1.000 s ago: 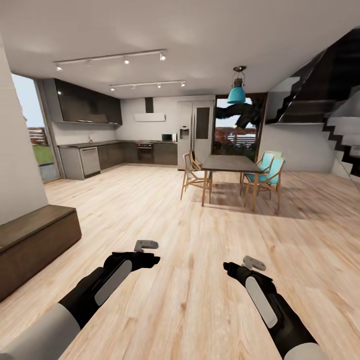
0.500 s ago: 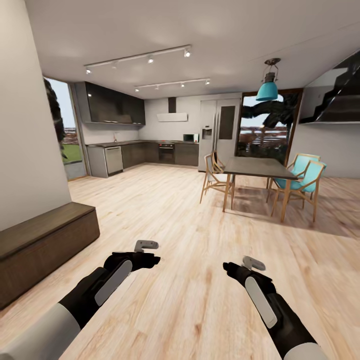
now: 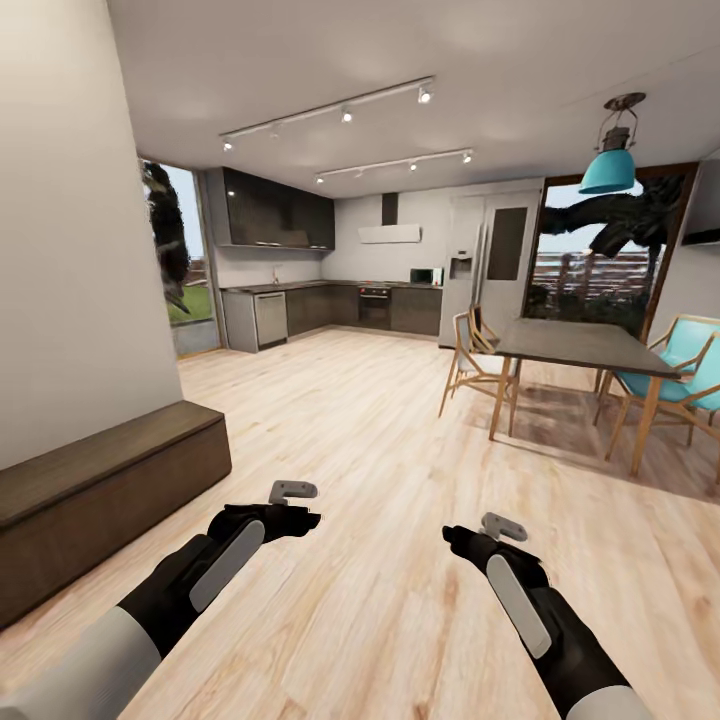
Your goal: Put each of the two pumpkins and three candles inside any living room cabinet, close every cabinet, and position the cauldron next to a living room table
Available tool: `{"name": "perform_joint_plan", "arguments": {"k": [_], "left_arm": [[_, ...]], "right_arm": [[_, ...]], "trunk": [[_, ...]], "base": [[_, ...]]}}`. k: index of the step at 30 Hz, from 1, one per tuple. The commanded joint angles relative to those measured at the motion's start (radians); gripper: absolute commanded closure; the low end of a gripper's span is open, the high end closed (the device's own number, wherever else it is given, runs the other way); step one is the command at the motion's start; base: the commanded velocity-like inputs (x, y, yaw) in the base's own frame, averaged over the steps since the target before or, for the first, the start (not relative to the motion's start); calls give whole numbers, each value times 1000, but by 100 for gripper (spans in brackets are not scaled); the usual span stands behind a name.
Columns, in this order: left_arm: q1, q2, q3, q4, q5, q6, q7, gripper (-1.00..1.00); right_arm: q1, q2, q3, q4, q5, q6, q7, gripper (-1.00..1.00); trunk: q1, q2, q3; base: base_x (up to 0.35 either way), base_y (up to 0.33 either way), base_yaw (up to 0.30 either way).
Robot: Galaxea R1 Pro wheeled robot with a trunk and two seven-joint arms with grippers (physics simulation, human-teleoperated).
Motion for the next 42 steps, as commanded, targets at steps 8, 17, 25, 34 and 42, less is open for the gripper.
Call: {"name": "perform_joint_plan", "arguments": {"k": [8, 17, 25, 34, 42], "left_arm": [[-2, 1, -4, -1, 10, 1, 9, -100], [-2, 1, -4, -1, 10, 1, 9, -100], [-2, 1, -5, -1, 10, 1, 9, -100], [-2, 1, -7, -1, 8, 1, 10, -100], [-2, 1, -8, -1, 7, 1, 11, -100]], "right_arm": [[-1, -1, 4, -1, -11, 1, -10, -100], [-1, -1, 4, -1, -11, 1, -10, -100], [-1, -1, 4, 0, -12, 1, -10, -100], [-1, -1, 5, 0, -12, 1, -10, -100], [-1, -1, 10, 0, -12, 1, -10, -100]], "trunk": [[0, -1, -1], [0, -1, -1], [0, -1, -1], [0, -1, -1], [0, -1, -1]], "base": [[311, -124, 281], [323, -20, 281], [327, -5, 281], [325, -101, 281], [281, -191, 281]]}}
